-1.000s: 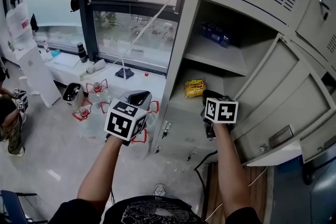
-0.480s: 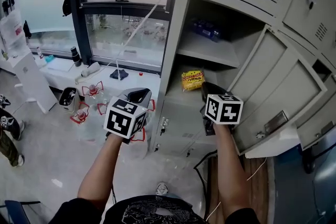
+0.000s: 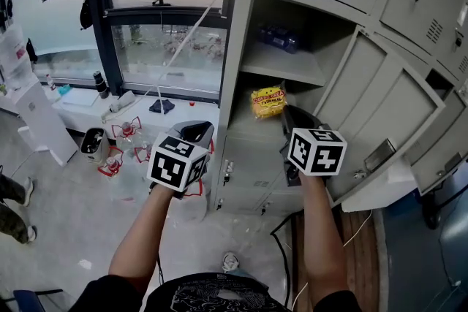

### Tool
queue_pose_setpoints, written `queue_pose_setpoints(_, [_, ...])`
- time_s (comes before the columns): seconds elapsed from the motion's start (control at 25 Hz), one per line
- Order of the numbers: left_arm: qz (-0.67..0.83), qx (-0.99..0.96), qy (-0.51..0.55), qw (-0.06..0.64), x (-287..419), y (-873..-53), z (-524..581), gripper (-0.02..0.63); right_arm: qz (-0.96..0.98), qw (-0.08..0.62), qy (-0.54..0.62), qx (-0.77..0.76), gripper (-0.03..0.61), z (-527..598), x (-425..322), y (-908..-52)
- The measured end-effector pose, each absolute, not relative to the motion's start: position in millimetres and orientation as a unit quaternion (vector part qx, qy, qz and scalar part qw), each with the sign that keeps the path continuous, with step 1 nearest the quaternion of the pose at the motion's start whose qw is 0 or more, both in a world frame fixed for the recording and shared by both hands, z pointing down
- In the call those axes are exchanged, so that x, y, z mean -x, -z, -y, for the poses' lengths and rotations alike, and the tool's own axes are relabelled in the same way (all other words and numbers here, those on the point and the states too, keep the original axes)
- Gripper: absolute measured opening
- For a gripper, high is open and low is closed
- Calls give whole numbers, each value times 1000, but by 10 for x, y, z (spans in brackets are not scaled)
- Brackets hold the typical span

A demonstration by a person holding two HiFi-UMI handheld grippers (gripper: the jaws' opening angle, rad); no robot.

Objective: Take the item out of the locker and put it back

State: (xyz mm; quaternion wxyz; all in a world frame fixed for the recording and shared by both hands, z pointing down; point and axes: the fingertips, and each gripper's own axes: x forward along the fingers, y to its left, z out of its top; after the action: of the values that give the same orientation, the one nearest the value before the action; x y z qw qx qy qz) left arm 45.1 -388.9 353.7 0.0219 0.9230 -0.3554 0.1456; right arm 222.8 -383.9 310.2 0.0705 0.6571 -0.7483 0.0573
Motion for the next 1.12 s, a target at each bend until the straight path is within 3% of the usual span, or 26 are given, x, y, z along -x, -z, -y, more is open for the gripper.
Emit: queue_pose_setpoints(1.12, [373,-920,-122,3,-555,-3271,4004,6,749,-24,-13,-662,26,4086,-2234,-2361])
